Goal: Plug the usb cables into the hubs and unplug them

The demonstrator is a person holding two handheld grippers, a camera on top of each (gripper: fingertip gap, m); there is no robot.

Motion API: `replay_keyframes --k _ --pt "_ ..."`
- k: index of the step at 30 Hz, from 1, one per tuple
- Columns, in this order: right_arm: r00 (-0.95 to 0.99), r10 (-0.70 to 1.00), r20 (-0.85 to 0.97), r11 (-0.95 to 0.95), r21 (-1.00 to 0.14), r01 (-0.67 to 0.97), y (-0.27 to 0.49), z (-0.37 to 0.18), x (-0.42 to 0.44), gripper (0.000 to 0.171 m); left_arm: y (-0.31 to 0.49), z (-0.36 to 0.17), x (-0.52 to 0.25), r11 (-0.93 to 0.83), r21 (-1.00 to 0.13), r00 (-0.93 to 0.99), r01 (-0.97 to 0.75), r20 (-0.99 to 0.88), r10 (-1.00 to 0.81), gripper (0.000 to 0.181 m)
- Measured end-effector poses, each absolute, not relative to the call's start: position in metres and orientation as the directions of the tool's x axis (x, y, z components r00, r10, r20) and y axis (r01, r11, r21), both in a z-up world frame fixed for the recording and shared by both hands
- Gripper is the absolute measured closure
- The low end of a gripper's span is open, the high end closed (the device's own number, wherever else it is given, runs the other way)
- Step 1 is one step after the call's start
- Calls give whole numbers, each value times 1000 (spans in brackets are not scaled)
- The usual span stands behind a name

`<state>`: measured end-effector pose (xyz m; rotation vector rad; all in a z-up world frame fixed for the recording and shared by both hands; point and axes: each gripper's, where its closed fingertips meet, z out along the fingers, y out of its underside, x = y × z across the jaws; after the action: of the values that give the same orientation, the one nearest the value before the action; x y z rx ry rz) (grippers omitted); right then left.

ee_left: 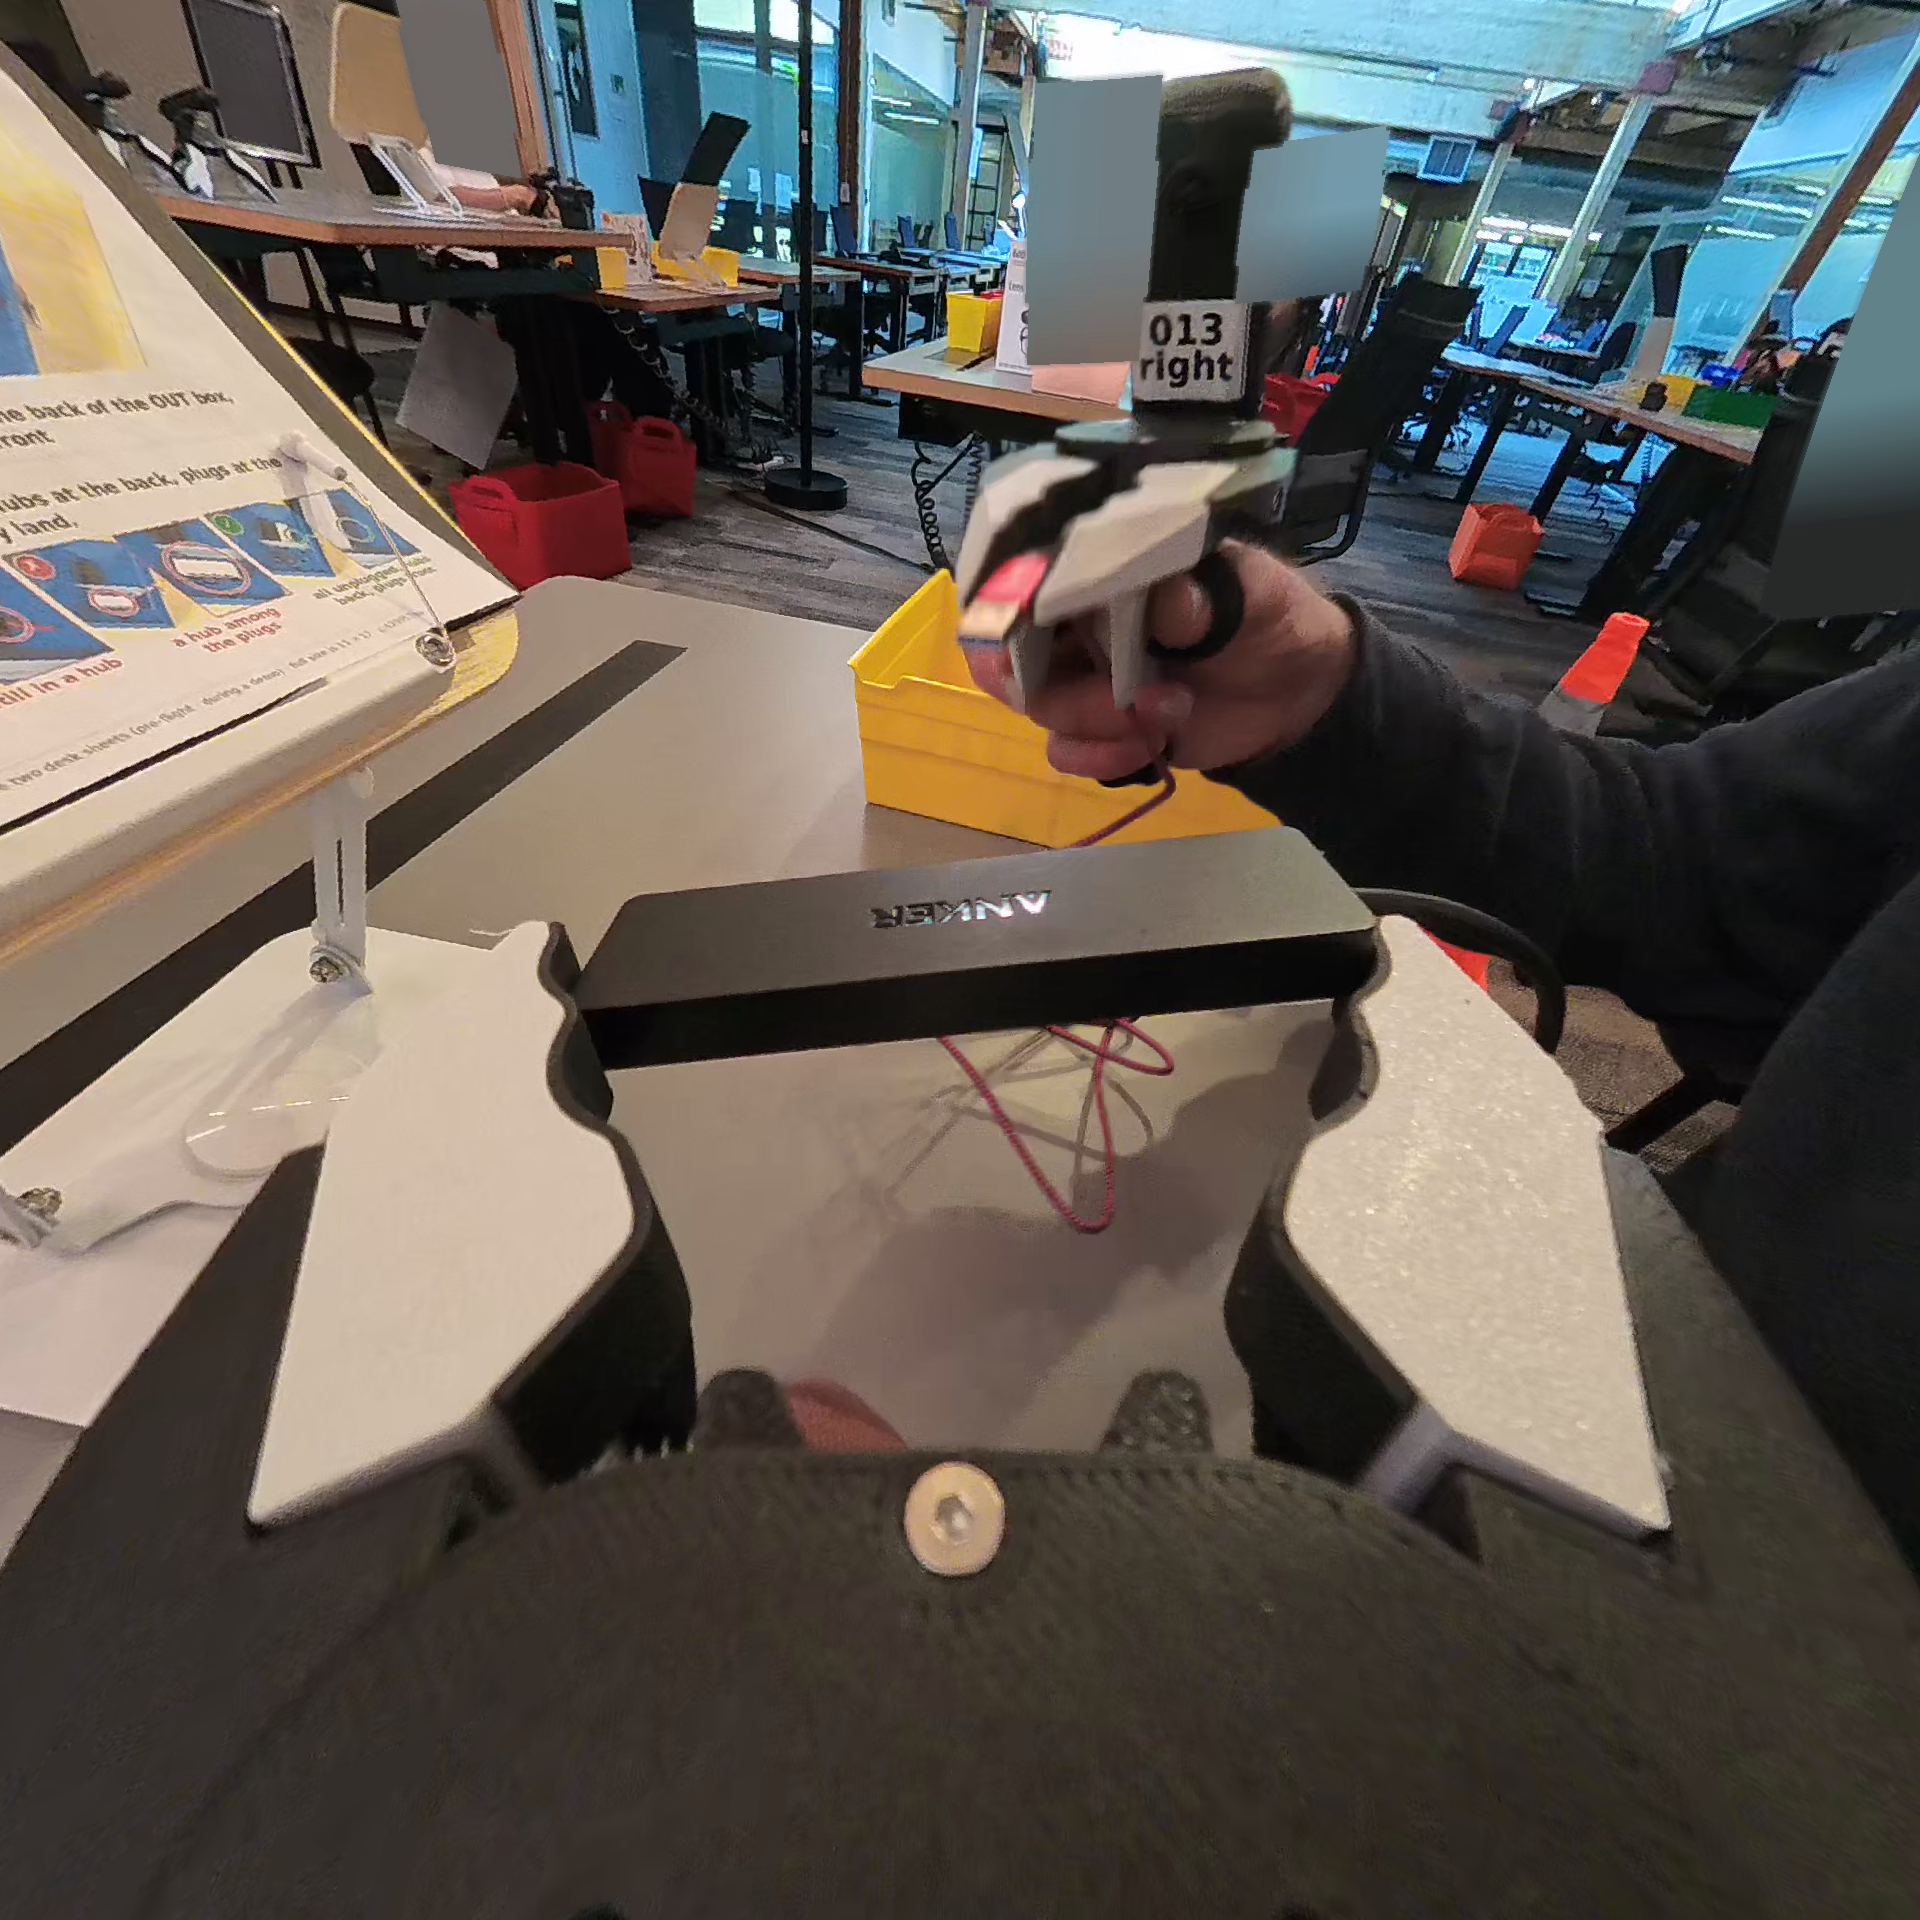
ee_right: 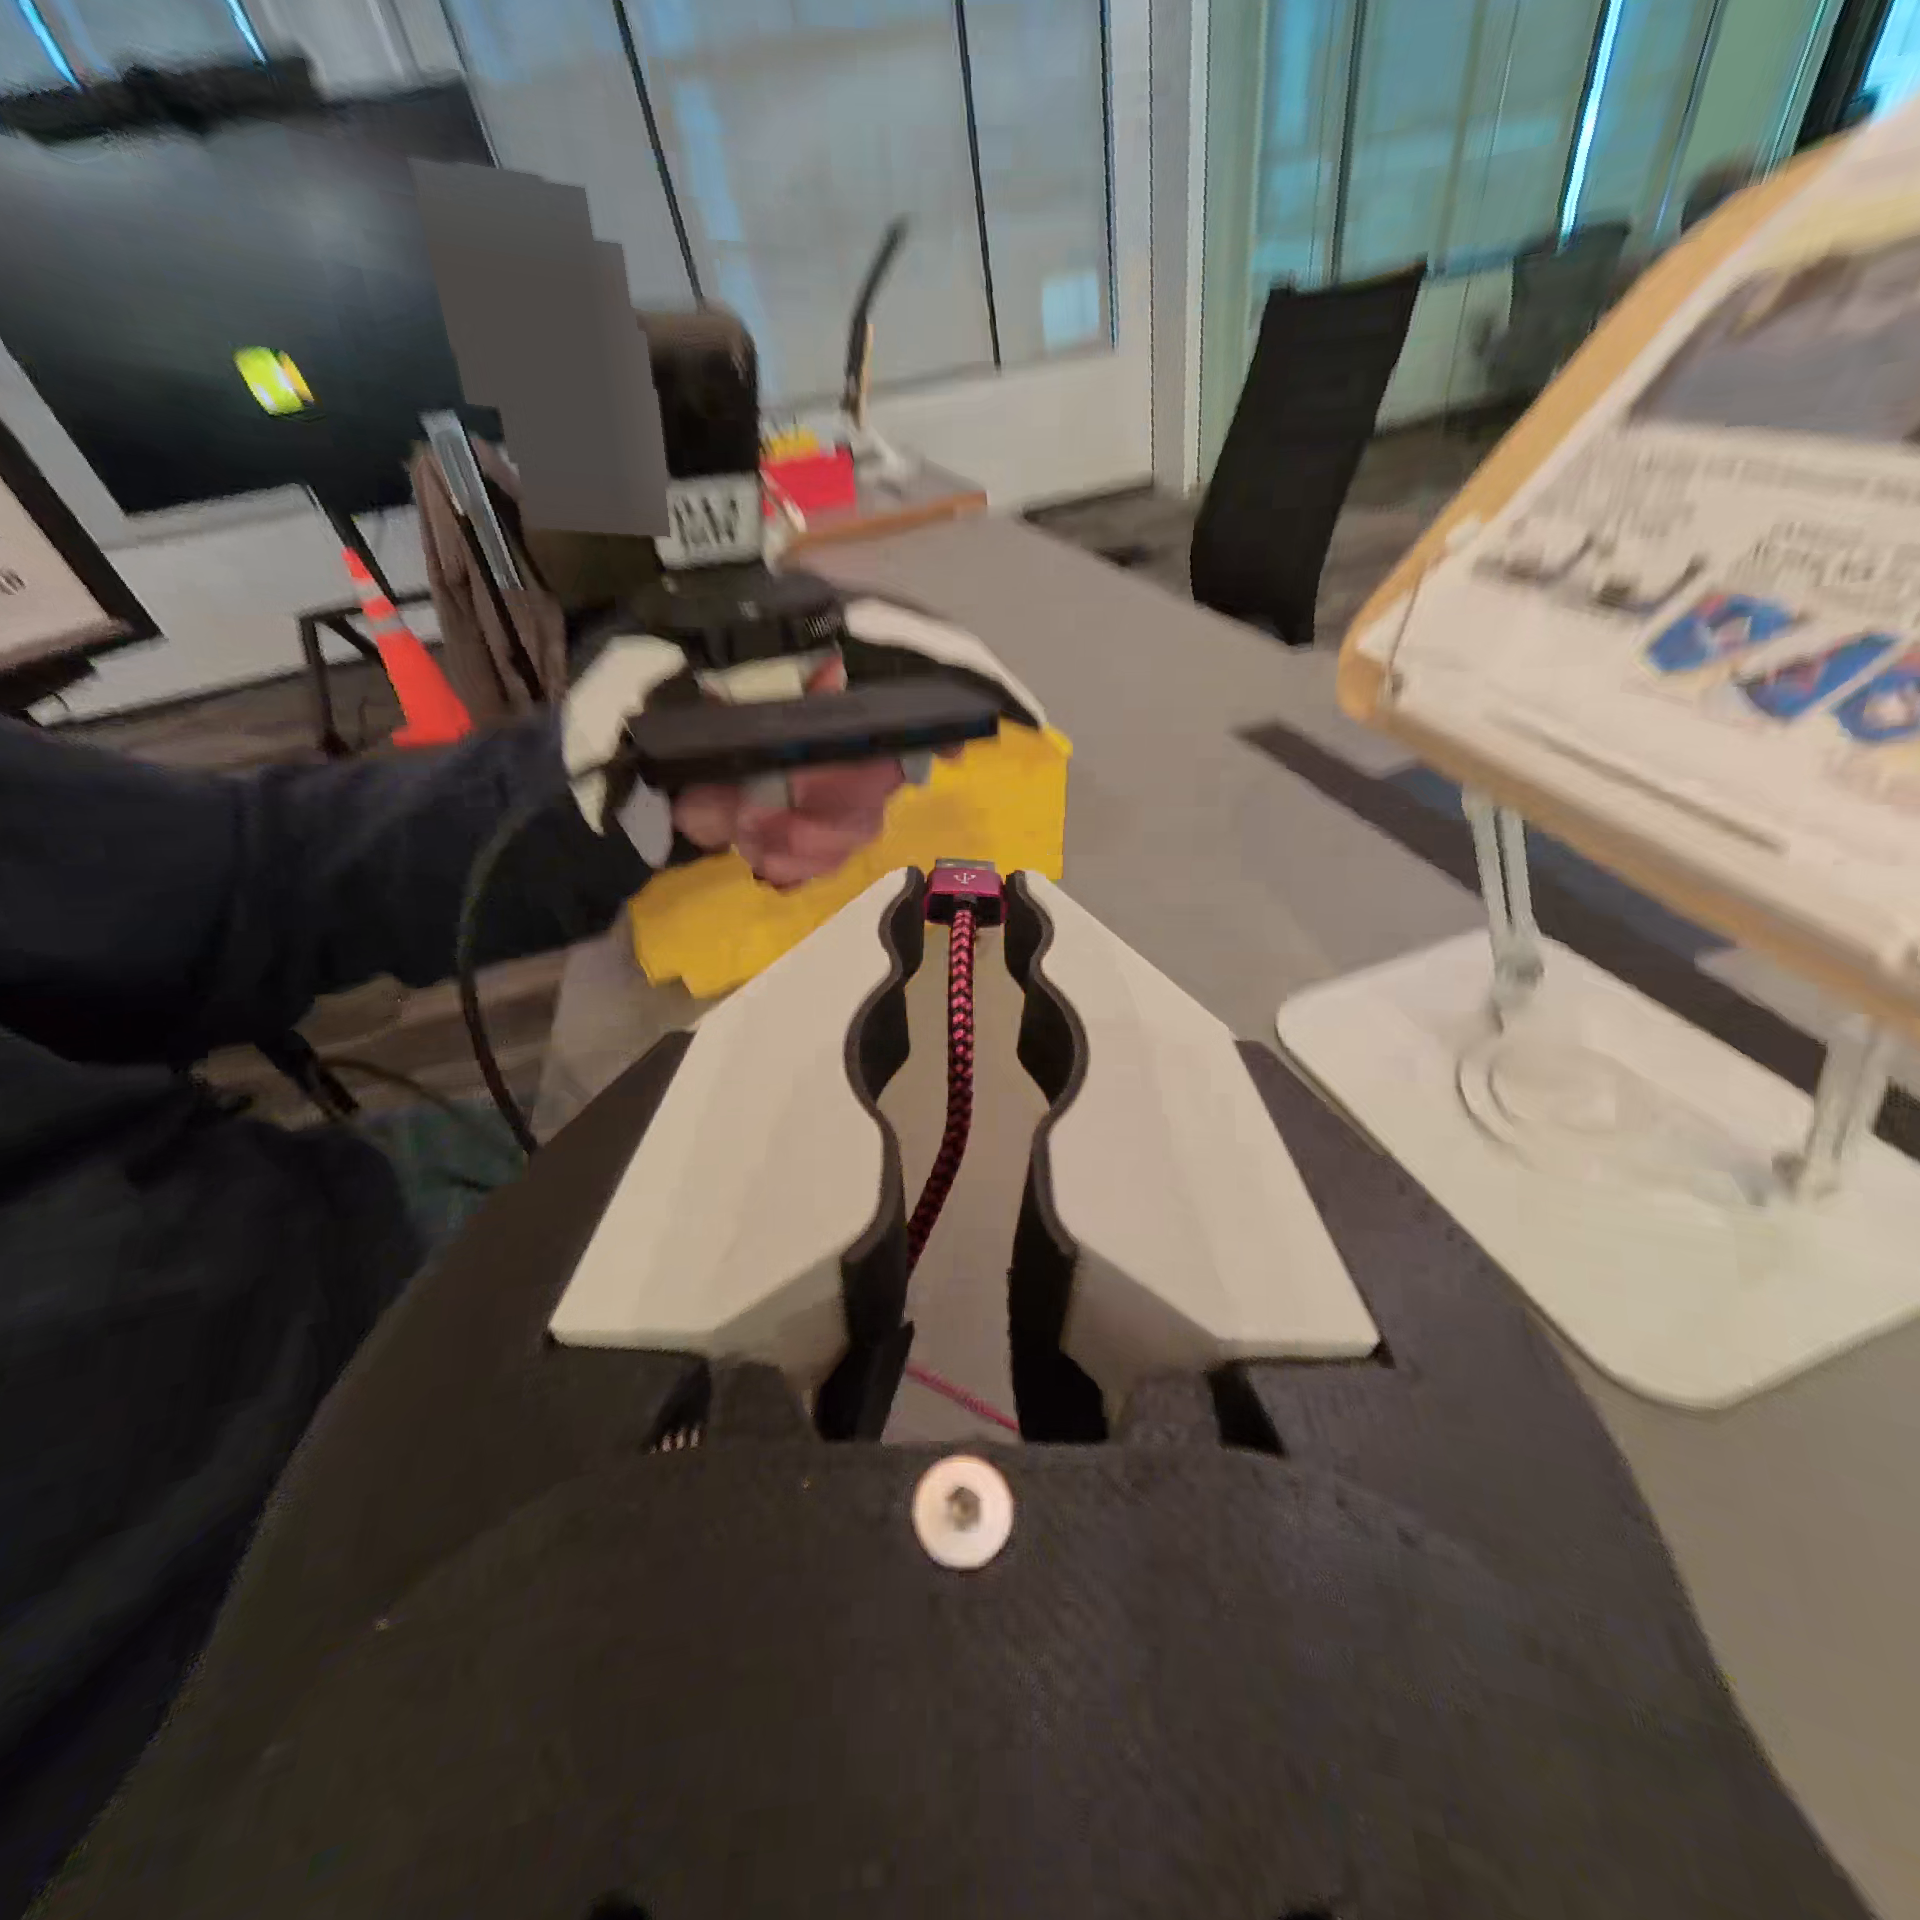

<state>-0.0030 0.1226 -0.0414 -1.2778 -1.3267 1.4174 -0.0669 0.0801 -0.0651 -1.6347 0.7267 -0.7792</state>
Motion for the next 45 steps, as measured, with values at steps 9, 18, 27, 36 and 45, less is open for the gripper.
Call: replay_keyframes --k 9,18,27,36,45 --pt "-17 990 -142 -124 -909 399 132 -135 15 158 65 -64 -56 -181 -979 574 -93 96 -813 49" --pt "185 981 -64 -176 -704 688 137 -216 48 140 57 -73 -53 -211 -972 574 -104 115 -811 49" --pt "392 919 37 -317 -523 792 156 -265 88 66 48 -79 -44 -218 -969 553 -119 117 -825 49" --pt "499 867 1 -412 -563 716 179 -284 90 133 41 -79 -45 -223 -969 541 -106 132 -831 49" --pt "444 896 5 -332 -658 676 174 -254 75 168 41 -71 -50 -213 -974 545 -83 134 -828 49"
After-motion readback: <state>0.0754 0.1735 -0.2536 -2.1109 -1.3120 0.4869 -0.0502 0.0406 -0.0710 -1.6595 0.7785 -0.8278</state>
